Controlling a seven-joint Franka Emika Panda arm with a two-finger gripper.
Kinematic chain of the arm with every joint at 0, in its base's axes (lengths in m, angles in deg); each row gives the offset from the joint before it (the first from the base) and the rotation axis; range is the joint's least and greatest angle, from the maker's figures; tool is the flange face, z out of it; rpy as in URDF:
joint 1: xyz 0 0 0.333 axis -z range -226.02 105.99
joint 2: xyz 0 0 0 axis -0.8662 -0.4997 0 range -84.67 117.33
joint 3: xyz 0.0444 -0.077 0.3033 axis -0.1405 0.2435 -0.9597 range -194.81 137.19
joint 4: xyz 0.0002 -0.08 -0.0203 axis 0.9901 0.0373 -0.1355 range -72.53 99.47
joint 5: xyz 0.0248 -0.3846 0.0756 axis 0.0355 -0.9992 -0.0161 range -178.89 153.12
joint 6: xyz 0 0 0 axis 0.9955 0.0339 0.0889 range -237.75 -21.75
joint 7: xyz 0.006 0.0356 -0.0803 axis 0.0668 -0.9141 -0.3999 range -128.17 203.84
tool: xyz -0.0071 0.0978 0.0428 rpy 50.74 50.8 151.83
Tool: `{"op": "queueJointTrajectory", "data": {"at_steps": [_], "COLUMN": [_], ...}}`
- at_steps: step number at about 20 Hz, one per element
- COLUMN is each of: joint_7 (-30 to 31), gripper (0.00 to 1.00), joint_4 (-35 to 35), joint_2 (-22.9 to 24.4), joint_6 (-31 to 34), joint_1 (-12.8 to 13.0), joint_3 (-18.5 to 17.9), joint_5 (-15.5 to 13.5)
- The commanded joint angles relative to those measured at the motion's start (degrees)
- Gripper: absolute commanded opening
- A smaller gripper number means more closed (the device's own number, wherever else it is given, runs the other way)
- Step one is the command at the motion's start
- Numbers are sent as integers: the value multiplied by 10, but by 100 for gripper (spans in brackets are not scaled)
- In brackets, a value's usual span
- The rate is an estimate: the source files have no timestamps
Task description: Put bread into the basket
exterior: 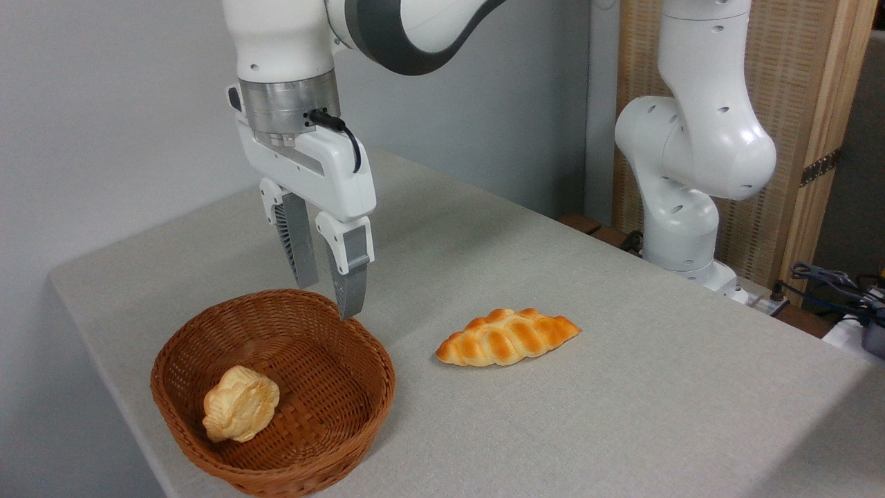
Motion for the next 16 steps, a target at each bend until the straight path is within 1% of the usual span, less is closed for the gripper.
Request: {"op": "queueJointTrajectory", "data": {"at_steps": [1, 16], "joint_7": [-3, -5], "gripper": [100, 100], "joint_4": [-5, -5], "joint_2": [2, 1], "joint_6": [15, 20], "joint_1": [4, 4], "joint_3": [-5, -5], "joint_5": [-4, -4]}}
